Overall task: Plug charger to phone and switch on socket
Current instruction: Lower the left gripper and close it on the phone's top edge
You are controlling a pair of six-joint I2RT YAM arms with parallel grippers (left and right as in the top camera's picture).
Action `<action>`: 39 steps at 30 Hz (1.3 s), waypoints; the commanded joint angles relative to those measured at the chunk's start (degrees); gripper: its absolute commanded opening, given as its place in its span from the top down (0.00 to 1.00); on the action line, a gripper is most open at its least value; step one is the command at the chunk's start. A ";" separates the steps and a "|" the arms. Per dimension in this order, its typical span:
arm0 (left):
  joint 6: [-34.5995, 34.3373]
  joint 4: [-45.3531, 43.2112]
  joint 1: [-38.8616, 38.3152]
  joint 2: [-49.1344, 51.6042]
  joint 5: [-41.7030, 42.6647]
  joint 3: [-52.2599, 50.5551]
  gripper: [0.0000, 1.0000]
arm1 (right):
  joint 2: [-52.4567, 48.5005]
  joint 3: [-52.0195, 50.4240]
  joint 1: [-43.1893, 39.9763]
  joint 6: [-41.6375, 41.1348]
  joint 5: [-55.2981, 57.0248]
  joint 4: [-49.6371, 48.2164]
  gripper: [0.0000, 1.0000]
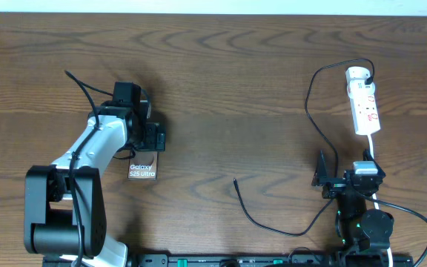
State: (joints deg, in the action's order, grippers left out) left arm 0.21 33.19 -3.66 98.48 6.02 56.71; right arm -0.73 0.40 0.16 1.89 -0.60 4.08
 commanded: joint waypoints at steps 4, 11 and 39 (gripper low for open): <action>0.22 -1.29 -0.44 -0.42 -0.52 -1.70 0.02 | -0.02 -0.07 0.31 -0.57 0.24 0.28 0.01; 0.44 -1.84 -0.44 -0.42 -0.52 -2.23 0.02 | -0.02 -0.07 0.31 -0.57 0.24 0.28 0.01; 0.42 -5.25 -0.44 -0.31 -1.57 -5.60 0.02 | -0.02 -0.07 0.31 -0.57 0.24 0.28 0.01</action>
State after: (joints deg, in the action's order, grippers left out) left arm 0.23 27.97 -3.92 98.48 5.61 52.60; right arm -0.73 0.40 0.16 1.89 -0.60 4.08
